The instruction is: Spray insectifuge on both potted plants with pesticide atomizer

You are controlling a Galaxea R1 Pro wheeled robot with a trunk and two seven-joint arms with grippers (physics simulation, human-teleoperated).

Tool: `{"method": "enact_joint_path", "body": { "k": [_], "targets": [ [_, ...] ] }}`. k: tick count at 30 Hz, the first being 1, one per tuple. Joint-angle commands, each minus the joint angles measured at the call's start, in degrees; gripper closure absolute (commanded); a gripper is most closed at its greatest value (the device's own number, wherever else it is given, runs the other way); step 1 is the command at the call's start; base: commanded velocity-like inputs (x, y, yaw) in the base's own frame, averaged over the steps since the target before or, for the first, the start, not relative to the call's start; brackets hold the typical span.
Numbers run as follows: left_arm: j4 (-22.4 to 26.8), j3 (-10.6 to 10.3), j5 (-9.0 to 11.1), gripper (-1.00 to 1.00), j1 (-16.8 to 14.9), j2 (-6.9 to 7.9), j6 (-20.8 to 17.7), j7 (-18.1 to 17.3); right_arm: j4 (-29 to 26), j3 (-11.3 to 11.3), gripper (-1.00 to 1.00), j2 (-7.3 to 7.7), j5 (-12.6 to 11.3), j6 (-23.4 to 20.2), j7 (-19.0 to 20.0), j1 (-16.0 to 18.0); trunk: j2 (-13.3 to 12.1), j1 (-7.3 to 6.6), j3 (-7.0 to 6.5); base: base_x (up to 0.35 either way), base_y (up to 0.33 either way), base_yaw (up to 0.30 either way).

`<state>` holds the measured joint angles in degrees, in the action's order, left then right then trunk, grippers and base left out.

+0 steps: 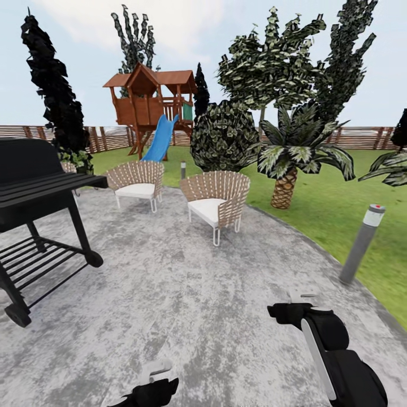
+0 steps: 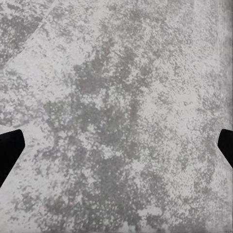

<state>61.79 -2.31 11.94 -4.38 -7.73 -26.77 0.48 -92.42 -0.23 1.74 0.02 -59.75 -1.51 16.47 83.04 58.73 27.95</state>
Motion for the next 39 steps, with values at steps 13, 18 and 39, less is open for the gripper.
{"method": "enact_joint_path", "body": {
  "k": [13, 18, 39],
  "targets": [
    [0.09, 0.03, 0.28, -1.00, -0.02, -0.01, -0.30, 0.05, -0.04, 0.08, -1.00, 0.02, -0.02, -0.25, -0.16, -0.16, 0.04, 0.00, 0.06, 0.000, 0.000, -0.276],
    [0.09, 0.03, 0.27, -1.00, -0.02, -0.01, -0.30, 0.05, -0.04, 0.03, -1.00, 0.06, -0.01, -0.25, -0.16, -0.15, 0.04, 0.00, 0.06, 0.000, 0.000, -0.276],
    [0.09, 0.47, 0.75, -1.00, -0.03, -0.01, -0.53, -0.05, -0.04, -0.02, -1.00, 0.03, -0.01, -0.25, -0.16, -0.12, 0.04, 0.00, 0.06, 0.000, 0.000, -0.276]
  ]
}}
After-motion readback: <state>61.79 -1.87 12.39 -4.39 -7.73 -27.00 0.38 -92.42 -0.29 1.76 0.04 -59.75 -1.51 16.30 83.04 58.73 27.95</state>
